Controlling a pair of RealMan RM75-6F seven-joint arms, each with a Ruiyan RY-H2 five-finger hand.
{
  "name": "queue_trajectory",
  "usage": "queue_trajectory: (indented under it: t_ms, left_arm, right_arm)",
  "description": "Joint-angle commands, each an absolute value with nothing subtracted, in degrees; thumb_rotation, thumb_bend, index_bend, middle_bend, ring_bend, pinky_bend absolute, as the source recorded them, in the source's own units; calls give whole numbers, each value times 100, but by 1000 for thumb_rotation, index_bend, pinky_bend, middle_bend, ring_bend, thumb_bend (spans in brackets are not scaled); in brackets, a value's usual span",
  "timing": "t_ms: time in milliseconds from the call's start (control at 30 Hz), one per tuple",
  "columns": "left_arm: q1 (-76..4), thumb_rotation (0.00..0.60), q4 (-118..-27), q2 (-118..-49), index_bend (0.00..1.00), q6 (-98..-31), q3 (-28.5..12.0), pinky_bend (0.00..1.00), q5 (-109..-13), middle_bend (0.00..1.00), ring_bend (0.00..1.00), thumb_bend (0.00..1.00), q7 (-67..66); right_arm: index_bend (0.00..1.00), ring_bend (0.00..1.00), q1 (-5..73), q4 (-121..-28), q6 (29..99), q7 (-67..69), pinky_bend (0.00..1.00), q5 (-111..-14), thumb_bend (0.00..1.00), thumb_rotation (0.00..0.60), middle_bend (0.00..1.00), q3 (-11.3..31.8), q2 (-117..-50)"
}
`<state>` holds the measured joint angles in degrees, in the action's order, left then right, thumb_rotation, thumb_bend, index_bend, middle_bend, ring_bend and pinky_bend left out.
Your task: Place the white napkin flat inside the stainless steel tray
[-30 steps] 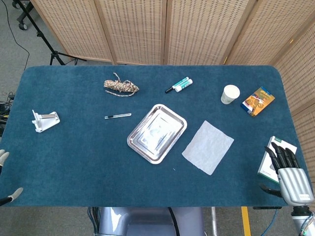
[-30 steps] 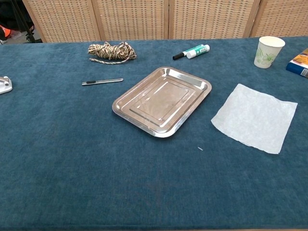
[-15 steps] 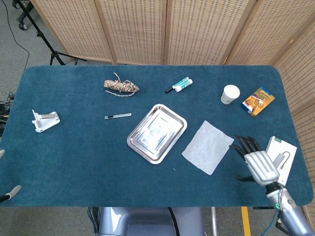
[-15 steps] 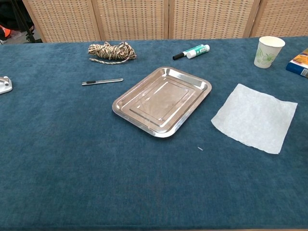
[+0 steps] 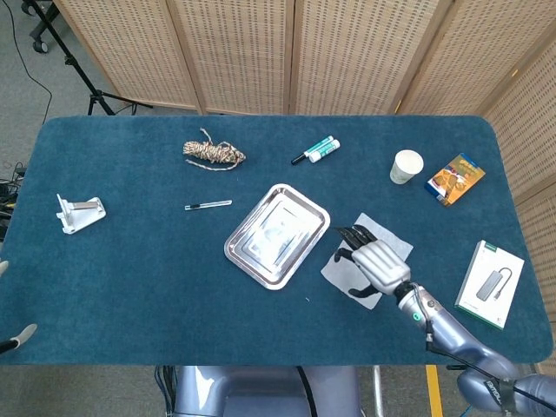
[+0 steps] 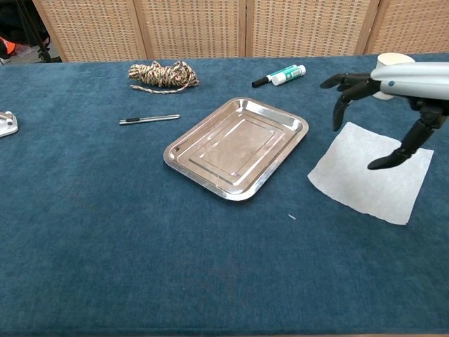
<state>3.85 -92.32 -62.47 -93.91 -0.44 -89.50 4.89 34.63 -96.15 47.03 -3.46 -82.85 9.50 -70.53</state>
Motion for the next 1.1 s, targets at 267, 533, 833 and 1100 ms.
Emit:
queue_trajectory:
  t_ms: [267,533,833,1100]
  left_arm:
    - [375,600,-9234,-6248,0,-9344,-61,0,-8880,0,0,0,493]
    - [361,600,-9234,-6252,0,-9308,-69,0,-8848,0,0,0,486]
    - [349,600,-9239,-6258,0,-9282,-78,0,-8824,0,0,0,464]
    - [345,600,-9237,-6259,0,-9278,-87,0,-8808,0,0,0,475]
  right_arm:
    - [358,0,3974,-8717,4452,-1204,0,-7909,260,600,0,912,-8006]
    - [358,0,4107,-8377,4558,-1563,0,-7805,363,600,0,807,-8404]
    - [359,0,4272,-8137,4464,-1795,0,-7581,363,600,0,752,-8594]
    - [363,0,4413,-8016,4281,-2121,0,-7275,367,600,0,675,-8652]
